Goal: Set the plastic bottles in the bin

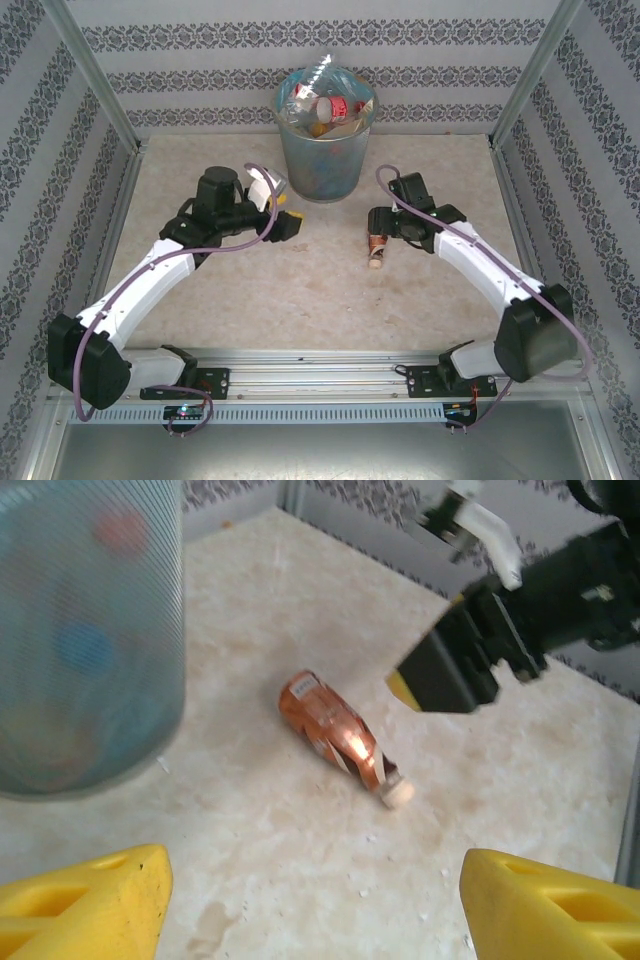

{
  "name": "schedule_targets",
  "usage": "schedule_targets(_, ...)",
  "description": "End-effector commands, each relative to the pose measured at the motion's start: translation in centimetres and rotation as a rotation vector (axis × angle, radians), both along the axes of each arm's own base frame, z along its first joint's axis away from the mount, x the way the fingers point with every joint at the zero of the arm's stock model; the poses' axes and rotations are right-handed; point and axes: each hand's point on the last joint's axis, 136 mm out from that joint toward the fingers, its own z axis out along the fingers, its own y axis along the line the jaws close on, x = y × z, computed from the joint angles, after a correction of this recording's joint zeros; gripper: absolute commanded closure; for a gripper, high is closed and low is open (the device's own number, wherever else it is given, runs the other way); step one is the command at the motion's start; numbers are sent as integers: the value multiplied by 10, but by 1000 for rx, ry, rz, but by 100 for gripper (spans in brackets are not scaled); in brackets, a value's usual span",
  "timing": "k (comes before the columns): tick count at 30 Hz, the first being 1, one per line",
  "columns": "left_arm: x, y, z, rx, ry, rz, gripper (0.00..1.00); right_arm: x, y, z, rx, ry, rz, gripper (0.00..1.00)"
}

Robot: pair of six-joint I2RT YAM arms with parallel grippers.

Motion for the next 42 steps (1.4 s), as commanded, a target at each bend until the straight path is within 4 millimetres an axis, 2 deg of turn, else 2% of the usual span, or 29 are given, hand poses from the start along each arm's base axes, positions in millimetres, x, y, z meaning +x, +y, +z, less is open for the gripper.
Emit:
schedule_targets(1,-2,-10,4,-16,-72,-53,23,19,0,-17,11,-11,-44,26)
schedule_targets(8,-4,-15,3,-22,-94,-83,23,40,-4,-80,-22,114,-93,21)
schedule_targets(12,-1,-16,-1,-22,-101,-85,22,46,4,-105,-5,177,-81,23)
schedule_targets(15,-1,-17,-6,-19,-90,-91,22,45,11,-115,17,222,-63,28)
schedule_targets(19,-1,-17,-7,-21,-91,-91,22,44,12,-115,26,226,-61,37)
schedule_targets(24,1,-19,-7,-25,-92,-93,22,41,10,-104,28,213,-52,47)
schedule_targets(36,6,-23,-5,-44,-71,-95,22,25,1,-85,42,179,-44,55)
schedule_targets(42,7,-27,4,-58,-78,-100,22,18,-2,-80,57,164,-43,58)
